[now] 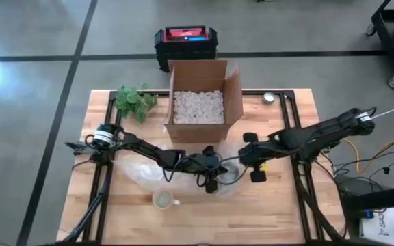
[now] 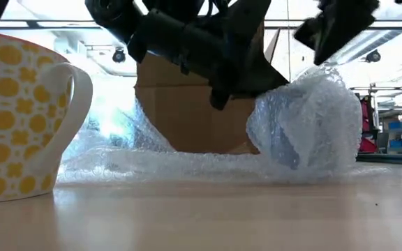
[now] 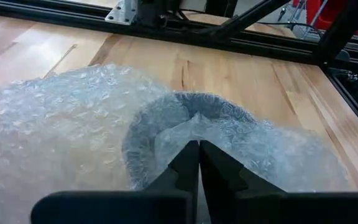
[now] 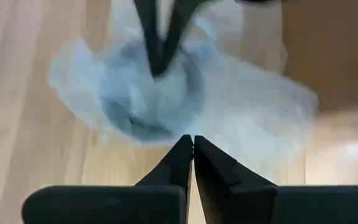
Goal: Wrap mug
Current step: Wrap the blue mug with the right bubble wrap
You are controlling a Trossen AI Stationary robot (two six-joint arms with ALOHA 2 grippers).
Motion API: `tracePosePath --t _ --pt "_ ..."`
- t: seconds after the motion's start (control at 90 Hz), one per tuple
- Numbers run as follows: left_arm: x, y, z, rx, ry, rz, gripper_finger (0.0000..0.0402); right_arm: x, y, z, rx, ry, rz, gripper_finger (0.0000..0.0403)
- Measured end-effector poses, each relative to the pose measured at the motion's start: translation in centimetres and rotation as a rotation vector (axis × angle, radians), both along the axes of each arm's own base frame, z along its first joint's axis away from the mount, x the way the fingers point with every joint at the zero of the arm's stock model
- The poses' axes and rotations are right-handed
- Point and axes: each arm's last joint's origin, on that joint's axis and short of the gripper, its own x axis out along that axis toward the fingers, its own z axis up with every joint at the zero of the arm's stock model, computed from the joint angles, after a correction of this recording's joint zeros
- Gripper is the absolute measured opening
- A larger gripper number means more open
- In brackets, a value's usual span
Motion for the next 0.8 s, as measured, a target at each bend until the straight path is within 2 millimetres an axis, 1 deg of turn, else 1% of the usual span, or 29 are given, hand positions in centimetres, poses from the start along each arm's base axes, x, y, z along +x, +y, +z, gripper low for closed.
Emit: tracePosePath --t 0.133,0.311,0.433,0.533,0.644,0.8 --pt "0.0 0.0 0.0 0.0 -0.002 0.0 0.0001 -2.4 -1.3 -1.9 -0.023 -0.043 -0.135 0.0002" --pt "0.0 0.0 0.1 -0.002 -0.007 0.0 0.0001 -4.2 -2.1 -5.5 -0.013 -0.084 -0.227 0.0002" --pt "0.0 0.0 0.1 -0.002 -0.009 0.0 0.0001 -4.3 -2.2 -7.7 0.01 -0.131 -0.247 0.0002" --pt "0.0 0.0 0.1 -0.004 -0.013 0.001 0.0001 -4.1 -2.3 -9.0 0.02 -0.174 -0.25 0.0002" --pt "0.1 0.0 0.1 -0.005 -0.017 0.0 0.0001 -3.7 -2.3 -9.8 0.03 -0.209 -0.251 0.0002" --pt "0.1 0.0 0.2 -0.004 -0.019 0.0 0.0001 -2.7 -2.1 -10.2 0.019 -0.252 -0.218 0.0002"
